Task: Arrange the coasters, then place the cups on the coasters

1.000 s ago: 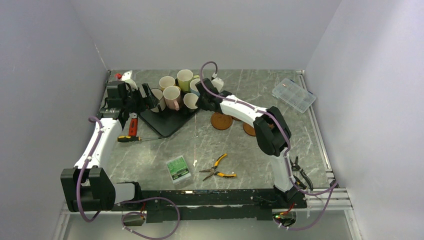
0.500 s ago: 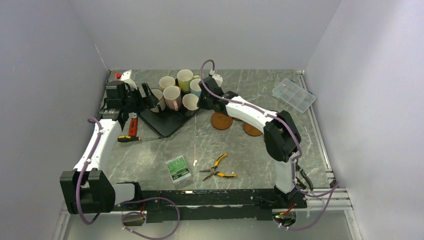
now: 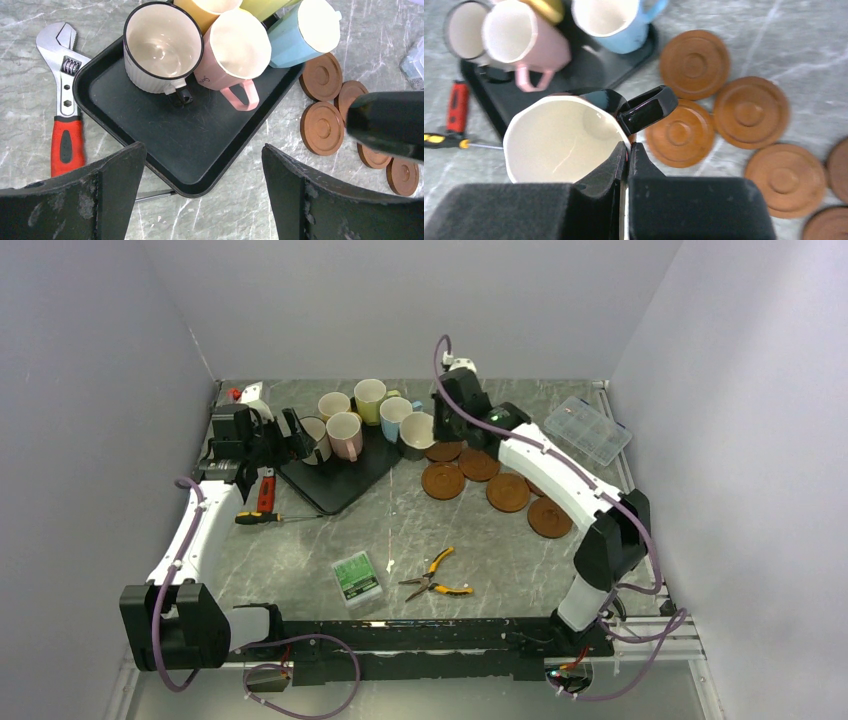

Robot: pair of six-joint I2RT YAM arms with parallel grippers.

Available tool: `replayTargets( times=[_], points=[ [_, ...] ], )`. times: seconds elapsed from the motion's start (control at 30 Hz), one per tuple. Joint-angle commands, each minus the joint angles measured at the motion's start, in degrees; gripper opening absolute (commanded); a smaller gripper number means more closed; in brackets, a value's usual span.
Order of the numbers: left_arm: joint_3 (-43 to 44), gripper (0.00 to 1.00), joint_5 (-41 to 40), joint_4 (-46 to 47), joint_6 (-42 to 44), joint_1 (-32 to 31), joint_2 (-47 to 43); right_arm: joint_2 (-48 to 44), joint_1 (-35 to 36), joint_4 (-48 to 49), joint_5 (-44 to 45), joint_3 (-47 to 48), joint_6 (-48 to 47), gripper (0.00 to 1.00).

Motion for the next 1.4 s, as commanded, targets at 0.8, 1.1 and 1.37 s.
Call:
replayTargets(
  times=[0.8, 1.1, 1.37],
  points=[
    [0.27, 0.92, -1.79, 0.70, 3.55, -0.27, -1.51, 23.81, -17.35, -15.15, -8.53, 33.32, -8.64, 0.00],
    [0.30, 0.91, -0.88, 0.83, 3.33, -0.23, -0.98, 28.39, -16.93, -15.88, -8.48, 36.29, -7.24, 0.00],
    [0.27, 0.92, -0.50, 0.97, 3.13, -0.26, -0.90, 30.22, -16.62, -16.60, -7.19, 37.05, -6.56, 0.00]
  ],
)
